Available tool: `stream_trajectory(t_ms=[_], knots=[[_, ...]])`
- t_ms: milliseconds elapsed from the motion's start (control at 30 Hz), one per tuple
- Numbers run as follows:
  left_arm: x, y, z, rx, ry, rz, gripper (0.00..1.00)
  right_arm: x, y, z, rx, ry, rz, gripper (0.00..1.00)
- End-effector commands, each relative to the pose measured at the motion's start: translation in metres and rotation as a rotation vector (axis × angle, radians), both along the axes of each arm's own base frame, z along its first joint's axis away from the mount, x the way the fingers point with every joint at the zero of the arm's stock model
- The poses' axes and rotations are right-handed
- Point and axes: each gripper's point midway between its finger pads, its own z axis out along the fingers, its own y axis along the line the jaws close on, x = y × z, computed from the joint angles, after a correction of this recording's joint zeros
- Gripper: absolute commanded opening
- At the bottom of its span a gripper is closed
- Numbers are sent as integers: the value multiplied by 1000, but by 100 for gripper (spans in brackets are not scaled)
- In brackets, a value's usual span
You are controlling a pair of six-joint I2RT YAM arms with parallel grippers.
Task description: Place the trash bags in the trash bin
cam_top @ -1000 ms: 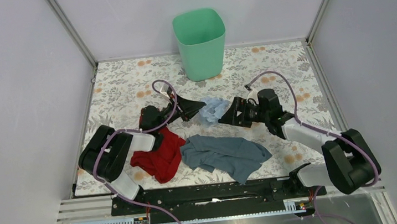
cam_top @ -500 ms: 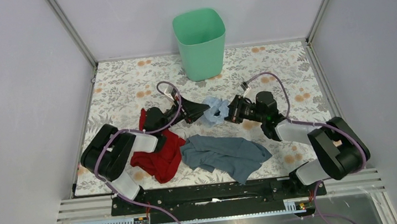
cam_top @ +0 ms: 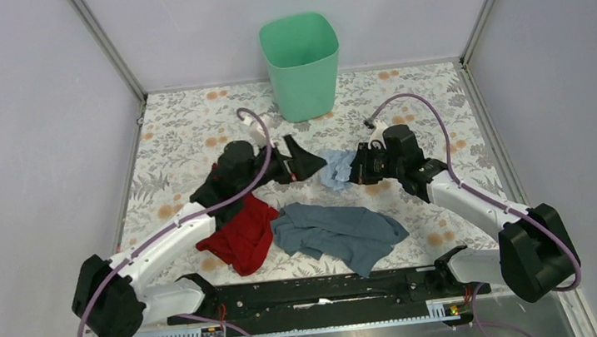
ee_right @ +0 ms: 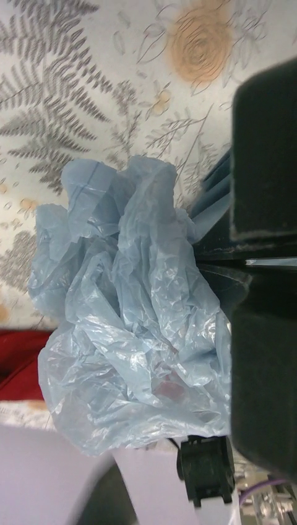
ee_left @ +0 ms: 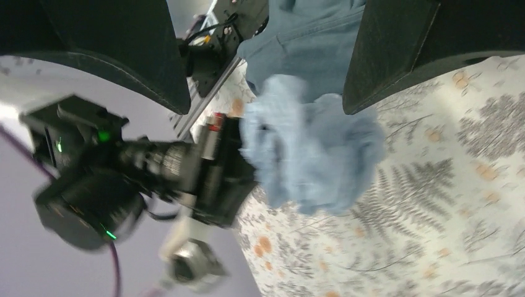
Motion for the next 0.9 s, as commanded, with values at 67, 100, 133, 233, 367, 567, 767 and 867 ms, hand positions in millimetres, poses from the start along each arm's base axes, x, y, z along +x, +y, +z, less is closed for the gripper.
stream_trajectory(t_ms=[67,100,133,233,367,567,767,867], knots=[[-45,-44,8,363,-281,-126,96,-5,-12,1,-123,17,20,0],[-50,-54,7,401,-312,-135,96,-6,-11,3,-118,15,24,0],[-53,-64,-2,452,-322,-151,92,-6,-11,5,-112,11,25,0],[-50,-83,-17,561,-309,-160,80,-8,-10,10,-98,3,28,0],[-34,-89,-32,656,-292,-104,69,-8,-10,17,-90,-19,23,0],[-18,-73,-46,747,-283,2,62,-10,-7,27,-58,-40,39,0],[-9,-50,-43,800,-297,98,67,-13,-4,25,-51,-36,67,0],[-3,-43,-40,816,-287,137,71,-17,-1,23,-42,-29,98,0]])
